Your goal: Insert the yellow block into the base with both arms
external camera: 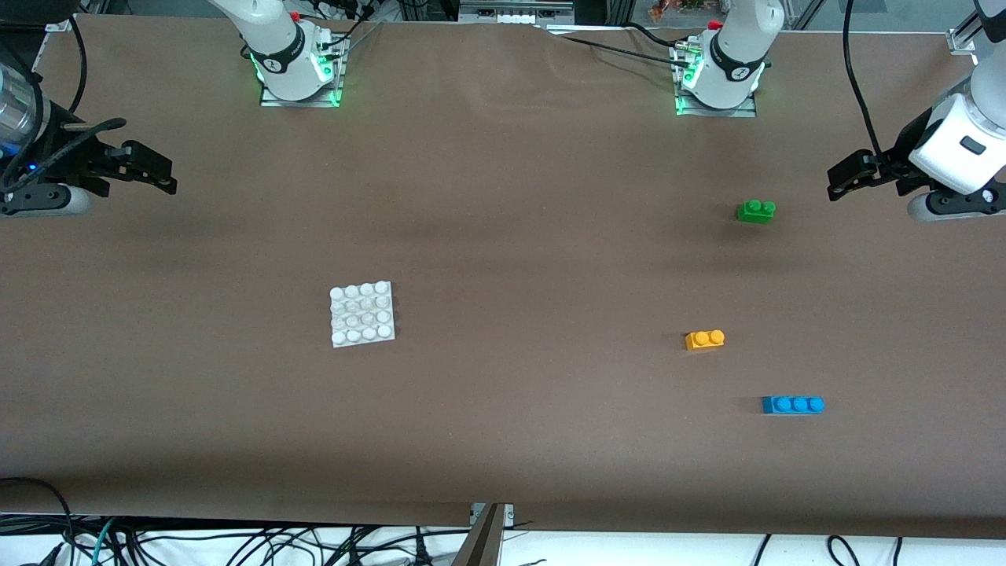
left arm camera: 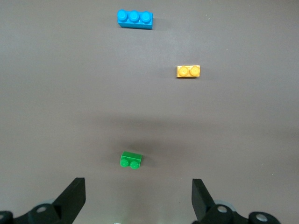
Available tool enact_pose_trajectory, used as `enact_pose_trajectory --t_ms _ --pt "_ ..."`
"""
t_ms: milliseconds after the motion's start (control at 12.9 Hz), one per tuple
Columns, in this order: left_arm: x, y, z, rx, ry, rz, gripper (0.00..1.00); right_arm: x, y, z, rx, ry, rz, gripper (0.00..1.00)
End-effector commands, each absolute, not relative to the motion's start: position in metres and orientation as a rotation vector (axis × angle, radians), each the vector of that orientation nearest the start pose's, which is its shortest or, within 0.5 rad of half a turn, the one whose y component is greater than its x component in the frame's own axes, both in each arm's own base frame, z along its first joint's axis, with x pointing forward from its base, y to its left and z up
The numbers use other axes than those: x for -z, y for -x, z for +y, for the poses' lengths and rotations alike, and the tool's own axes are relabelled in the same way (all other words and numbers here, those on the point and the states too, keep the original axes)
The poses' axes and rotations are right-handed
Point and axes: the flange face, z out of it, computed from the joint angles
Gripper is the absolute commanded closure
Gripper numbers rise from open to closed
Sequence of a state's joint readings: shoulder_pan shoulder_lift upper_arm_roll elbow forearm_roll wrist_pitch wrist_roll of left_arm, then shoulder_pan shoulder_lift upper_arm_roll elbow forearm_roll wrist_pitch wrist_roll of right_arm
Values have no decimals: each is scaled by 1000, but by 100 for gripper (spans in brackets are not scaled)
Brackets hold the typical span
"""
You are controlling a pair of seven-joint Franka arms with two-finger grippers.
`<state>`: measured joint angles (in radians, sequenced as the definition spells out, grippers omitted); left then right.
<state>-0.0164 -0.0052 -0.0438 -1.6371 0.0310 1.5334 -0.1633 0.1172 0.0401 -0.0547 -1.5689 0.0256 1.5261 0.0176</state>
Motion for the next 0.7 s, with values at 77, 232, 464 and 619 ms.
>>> enact_pose_trajectory --t_ms 77,232,464,619 --pt "-600 -548 -30 -157 3112 -124 0 -604 -558 38 -138 3120 -87 0" --pt "-600 -548 -30 -155 3112 -120 0 -604 -559 38 -135 3122 -103 0" --pt "-595 -550 -27 -170 3112 -119 0 -603 -561 36 -132 3119 -106 0" --pt "-595 -550 -33 -170 3113 -110 0 -603 -561 36 -132 3118 -103 0"
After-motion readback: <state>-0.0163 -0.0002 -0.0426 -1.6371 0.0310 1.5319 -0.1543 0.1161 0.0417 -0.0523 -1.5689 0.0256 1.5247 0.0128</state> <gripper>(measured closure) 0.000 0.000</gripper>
